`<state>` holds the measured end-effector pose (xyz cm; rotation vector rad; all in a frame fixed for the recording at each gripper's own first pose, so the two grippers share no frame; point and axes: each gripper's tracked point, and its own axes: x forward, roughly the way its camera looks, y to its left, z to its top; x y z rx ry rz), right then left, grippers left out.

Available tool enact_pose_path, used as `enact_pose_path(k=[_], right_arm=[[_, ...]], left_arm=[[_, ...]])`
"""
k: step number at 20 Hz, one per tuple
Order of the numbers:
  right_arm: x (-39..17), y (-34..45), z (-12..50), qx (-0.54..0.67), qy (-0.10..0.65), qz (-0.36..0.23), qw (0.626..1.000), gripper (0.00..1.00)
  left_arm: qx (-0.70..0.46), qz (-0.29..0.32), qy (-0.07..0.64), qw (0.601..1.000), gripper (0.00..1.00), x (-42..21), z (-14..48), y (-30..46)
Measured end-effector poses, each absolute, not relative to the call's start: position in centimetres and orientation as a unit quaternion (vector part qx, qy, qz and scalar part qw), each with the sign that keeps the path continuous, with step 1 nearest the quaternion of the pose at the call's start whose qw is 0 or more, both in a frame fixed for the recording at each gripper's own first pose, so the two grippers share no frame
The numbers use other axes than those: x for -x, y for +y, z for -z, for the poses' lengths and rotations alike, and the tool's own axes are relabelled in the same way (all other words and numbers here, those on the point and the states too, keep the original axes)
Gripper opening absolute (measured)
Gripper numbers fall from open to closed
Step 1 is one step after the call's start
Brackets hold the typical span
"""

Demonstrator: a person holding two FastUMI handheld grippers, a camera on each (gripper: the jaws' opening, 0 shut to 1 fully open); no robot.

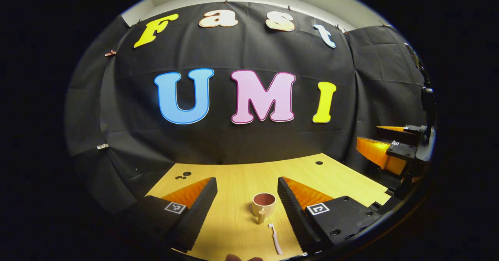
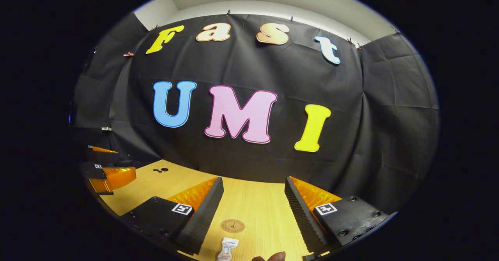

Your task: Put the toothbrush and toothpaste on the desktop into the cup, then pick up the cup and place it on the coaster on the desktop.

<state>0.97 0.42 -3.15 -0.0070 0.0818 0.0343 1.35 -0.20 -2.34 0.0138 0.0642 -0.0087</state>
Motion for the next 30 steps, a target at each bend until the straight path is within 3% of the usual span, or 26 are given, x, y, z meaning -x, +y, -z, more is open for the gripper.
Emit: enact_pose_path(k=[7,12,18,23,28,29,30], right_arm=[[0.4,2.7,13.0,0.001,0.198,-0.049,0.979,0.98],[3.0,4.7,21.3,-0.004,0.332,-0.075,0.940,0.96],[3.9,6.4,29.2,-0.017,0.436,-0.079,0.896,0.96],[3.5,6.9,33.6,-0.020,0.488,-0.071,0.870,0.85],[3.4,6.8,36.7,-0.009,0.528,-0.069,0.846,0.82],[3.4,6.9,37.0,-0.011,0.534,-0.068,0.843,0.76],[3.5,7.0,37.5,-0.013,0.541,-0.069,0.838,0.63]], left_arm=[[-0.003,0.007,0.087,0.996,0.96,-0.9,7.4,-0.5],[0.007,0.000,0.135,0.991,0.96,0.3,11.6,-0.4],[0.001,-0.014,0.178,0.984,0.96,2.2,15.4,-0.4],[0.015,-0.034,0.200,0.979,0.96,3.1,17.1,-0.2],[0.023,-0.055,0.215,0.975,0.96,3.5,18.5,0.2],[0.023,-0.061,0.218,0.974,0.96,3.4,18.6,0.4],[0.025,-0.065,0.220,0.973,0.96,3.4,18.9,0.4]])
